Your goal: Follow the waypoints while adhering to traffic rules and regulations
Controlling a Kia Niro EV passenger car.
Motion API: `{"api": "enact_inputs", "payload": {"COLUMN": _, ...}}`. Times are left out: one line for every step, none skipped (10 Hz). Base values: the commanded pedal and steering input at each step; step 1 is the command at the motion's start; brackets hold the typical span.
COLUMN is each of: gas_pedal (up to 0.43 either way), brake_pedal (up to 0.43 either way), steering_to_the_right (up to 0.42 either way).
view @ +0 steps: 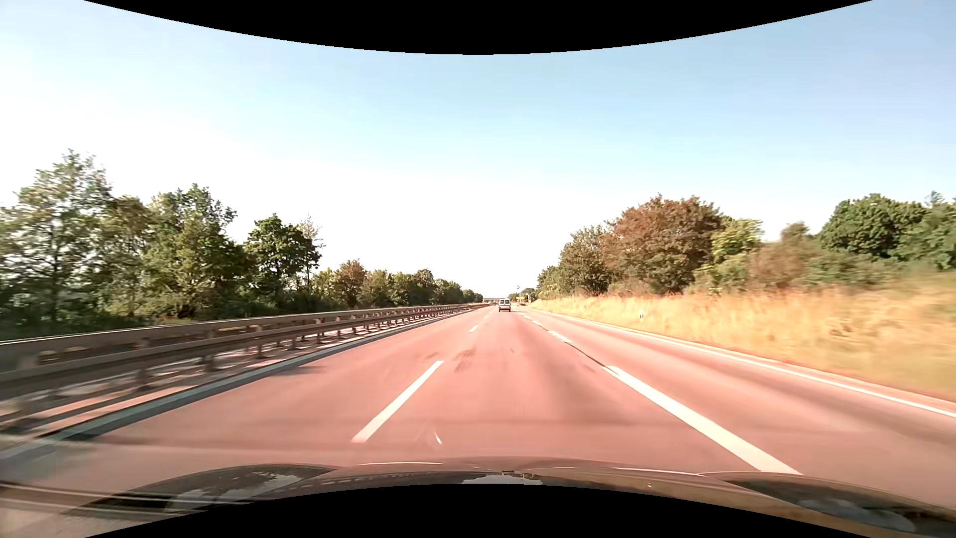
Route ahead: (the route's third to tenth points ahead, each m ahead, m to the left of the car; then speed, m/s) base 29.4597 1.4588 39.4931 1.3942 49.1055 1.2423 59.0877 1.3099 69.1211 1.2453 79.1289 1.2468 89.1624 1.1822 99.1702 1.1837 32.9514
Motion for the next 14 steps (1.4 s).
{"api": "enact_inputs", "payload": {"gas_pedal": 0.177, "brake_pedal": 0.006, "steering_to_the_right": -0.002}}
{"api": "enact_inputs", "payload": {"gas_pedal": 0.177, "brake_pedal": 0.006, "steering_to_the_right": -0.001}}
{"api": "enact_inputs", "payload": {"gas_pedal": 0.177, "brake_pedal": 0.006, "steering_to_the_right": -0.001}}
{"api": "enact_inputs", "payload": {"gas_pedal": 0.177, "brake_pedal": 0.006, "steering_to_the_right": -0.001}}
{"api": "enact_inputs", "payload": {"gas_pedal": 0.177, "brake_pedal": 0.006, "steering_to_the_right": -0.001}}
{"api": "enact_inputs", "payload": {"gas_pedal": 0.177, "brake_pedal": 0.006, "steering_to_the_right": -0.001}}
{"api": "enact_inputs", "payload": {"gas_pedal": 0.177, "brake_pedal": 0.006, "steering_to_the_right": -0.001}}
{"api": "enact_inputs", "payload": {"gas_pedal": 0.177, "brake_pedal": 0.006, "steering_to_the_right": 0.000}}
{"api": "enact_inputs", "payload": {"gas_pedal": 0.177, "brake_pedal": 0.006, "steering_to_the_right": 0.000}}
{"api": "enact_inputs", "payload": {"gas_pedal": 0.177, "brake_pedal": 0.006, "steering_to_the_right": 0.000}}
{"api": "enact_inputs", "payload": {"gas_pedal": 0.177, "brake_pedal": 0.006, "steering_to_the_right": -0.001}}
{"api": "enact_inputs", "payload": {"gas_pedal": 0.177, "brake_pedal": 0.006, "steering_to_the_right": 0.000}}
{"api": "enact_inputs", "payload": {"gas_pedal": 0.177, "brake_pedal": 0.006, "steering_to_the_right": -0.001}}
{"api": "enact_inputs", "payload": {"gas_pedal": 0.177, "brake_pedal": 0.006, "steering_to_the_right": -0.001}}
